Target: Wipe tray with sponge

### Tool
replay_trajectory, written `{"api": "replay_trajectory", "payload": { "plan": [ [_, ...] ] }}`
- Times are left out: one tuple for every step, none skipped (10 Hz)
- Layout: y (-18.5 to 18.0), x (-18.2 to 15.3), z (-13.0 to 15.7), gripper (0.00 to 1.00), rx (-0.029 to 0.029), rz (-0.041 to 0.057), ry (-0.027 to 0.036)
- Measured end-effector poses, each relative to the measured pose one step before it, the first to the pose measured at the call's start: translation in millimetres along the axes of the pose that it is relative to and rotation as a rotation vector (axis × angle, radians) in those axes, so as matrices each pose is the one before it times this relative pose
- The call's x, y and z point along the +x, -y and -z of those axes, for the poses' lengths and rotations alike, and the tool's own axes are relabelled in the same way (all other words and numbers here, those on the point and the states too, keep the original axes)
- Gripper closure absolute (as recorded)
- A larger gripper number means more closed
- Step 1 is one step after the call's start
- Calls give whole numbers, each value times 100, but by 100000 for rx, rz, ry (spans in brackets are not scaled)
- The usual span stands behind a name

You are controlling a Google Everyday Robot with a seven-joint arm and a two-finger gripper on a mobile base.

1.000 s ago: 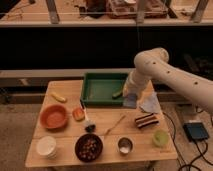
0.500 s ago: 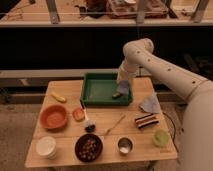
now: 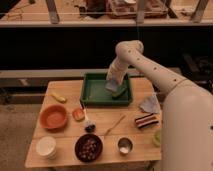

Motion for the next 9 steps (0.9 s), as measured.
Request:
{"api": "replay_trajectory", "payload": {
  "plan": [
    [400, 6, -717, 85, 852, -476, 210],
    [382, 145, -1005, 85, 1816, -1551, -506],
    [98, 446, -1200, 85, 2814, -3064, -1772],
    [91, 183, -630, 85, 1356, -1431, -835],
    [97, 23, -98, 85, 447, -272, -176],
    [6, 9, 14, 85, 6, 8, -29],
    [-55, 6, -6, 85, -47, -47, 4],
    [42, -7, 5, 85, 39, 38, 1],
    [17, -18, -1, 85, 69, -6, 43]
  ]
}}
